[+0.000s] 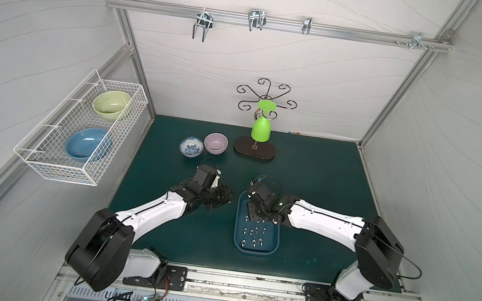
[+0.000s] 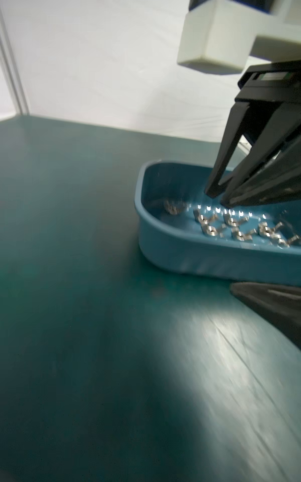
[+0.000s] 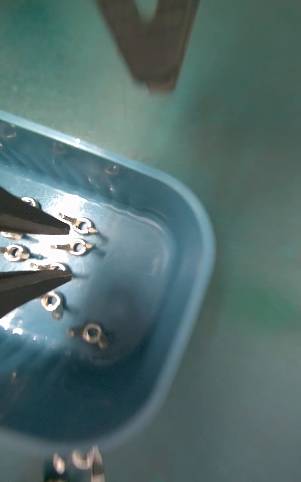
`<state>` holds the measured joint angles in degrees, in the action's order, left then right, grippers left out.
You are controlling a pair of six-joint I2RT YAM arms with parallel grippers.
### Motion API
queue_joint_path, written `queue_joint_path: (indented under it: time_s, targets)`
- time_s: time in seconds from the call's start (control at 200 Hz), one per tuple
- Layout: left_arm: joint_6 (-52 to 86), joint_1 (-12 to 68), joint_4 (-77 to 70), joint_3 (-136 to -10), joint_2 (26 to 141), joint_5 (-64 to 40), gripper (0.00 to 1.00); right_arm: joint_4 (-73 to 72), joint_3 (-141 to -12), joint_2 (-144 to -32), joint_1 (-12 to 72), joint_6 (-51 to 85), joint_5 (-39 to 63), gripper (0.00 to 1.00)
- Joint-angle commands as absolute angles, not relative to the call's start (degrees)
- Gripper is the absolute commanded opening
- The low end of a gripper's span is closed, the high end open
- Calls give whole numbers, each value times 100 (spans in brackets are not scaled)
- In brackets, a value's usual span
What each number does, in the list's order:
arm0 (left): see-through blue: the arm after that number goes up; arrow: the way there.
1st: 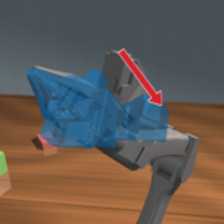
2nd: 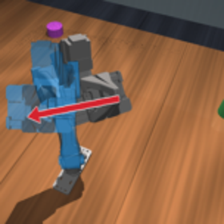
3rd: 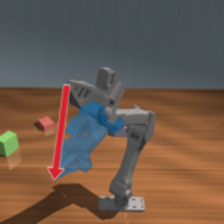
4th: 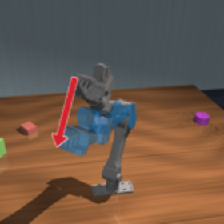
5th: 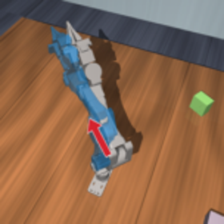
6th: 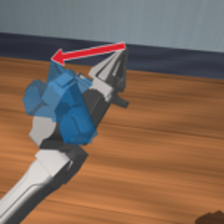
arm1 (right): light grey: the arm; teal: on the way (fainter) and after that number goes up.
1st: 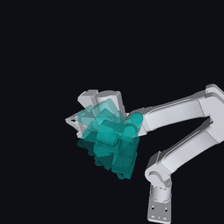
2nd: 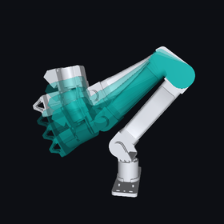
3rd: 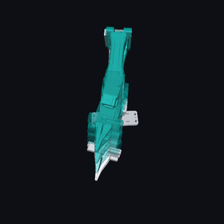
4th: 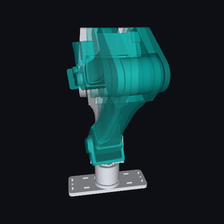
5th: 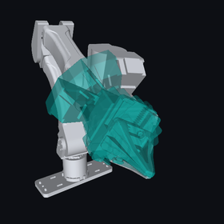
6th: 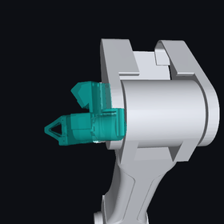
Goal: Take out the wing nut from the storage box
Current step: Pick up the wing nut from the storage box.
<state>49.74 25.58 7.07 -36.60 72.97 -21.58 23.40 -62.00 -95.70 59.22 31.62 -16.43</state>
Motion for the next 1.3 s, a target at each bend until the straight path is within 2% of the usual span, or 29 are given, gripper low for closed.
queue_joint_path:
  time_s: [0.0,0.3,1.295]
  targets:
    - [5019,2456,689,-3569,7006,-2118,52,2317,-6397,-9770,5905,3193,-1521,26]
    - [4966,2426,689,-3472,6961,-2144,52,2329,-6557,-10204,5871,3090,-1384,24]
    - [4922,2426,598,-3472,7111,-2208,52,2131,-6460,-10607,5739,3064,-1277,24]
